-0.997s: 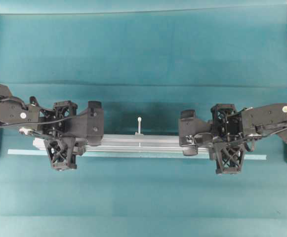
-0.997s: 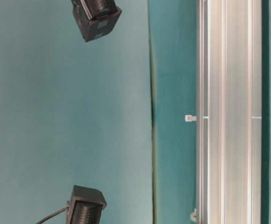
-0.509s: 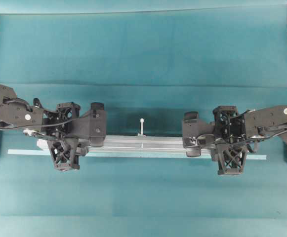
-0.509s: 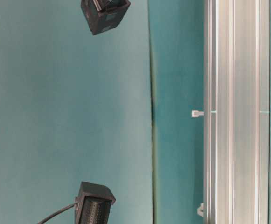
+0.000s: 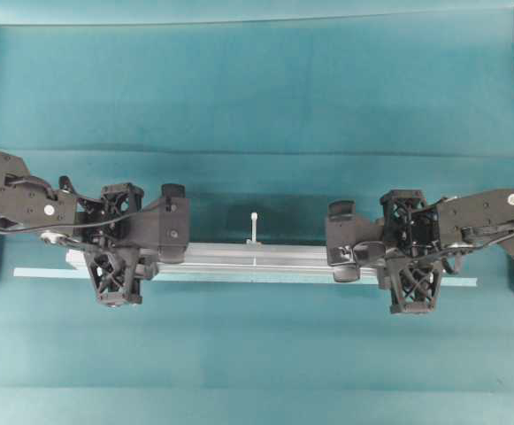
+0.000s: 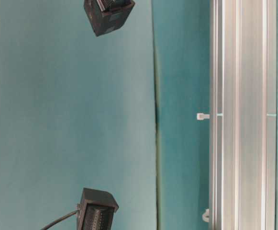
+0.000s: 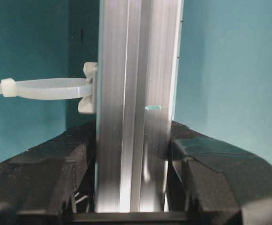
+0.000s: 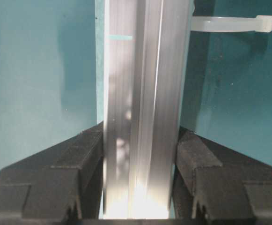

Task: Lift the large metal rail with both hands.
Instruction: 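Open both grippers to release the rail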

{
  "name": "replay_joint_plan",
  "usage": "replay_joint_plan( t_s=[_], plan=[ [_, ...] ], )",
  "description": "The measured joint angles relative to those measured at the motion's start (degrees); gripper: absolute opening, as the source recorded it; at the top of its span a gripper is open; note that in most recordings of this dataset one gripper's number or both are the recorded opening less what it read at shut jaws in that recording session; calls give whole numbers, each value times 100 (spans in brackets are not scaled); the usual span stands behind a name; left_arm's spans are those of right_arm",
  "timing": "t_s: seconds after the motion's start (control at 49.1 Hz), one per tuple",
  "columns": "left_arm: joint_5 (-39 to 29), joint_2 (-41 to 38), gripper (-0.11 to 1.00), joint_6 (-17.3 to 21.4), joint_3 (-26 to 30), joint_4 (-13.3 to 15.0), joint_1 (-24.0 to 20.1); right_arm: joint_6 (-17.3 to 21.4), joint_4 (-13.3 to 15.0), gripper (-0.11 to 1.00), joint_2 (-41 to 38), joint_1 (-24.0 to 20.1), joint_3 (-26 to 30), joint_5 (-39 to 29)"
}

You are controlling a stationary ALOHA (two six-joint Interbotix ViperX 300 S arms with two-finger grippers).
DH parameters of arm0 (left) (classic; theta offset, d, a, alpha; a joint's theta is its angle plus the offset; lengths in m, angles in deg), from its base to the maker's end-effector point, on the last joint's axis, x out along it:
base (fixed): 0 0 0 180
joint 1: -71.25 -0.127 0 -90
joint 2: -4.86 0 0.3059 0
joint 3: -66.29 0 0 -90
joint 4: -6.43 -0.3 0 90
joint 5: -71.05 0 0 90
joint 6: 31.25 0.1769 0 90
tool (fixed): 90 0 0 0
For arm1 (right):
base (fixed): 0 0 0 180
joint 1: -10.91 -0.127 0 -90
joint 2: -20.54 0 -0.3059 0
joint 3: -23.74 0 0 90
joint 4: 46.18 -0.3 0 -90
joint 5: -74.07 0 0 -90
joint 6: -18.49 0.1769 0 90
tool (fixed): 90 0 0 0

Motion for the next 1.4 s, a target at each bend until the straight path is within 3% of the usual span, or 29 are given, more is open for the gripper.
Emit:
replay_joint_plan(
  t_s=[0.956,1.404],
  plan=[
    [167,53,36,9,-149,9,9,0,0,40,-44,9,44,97],
    [246,62,36,9,-202,9,9,211,-9,40,-18,18,-35,272]
  ],
)
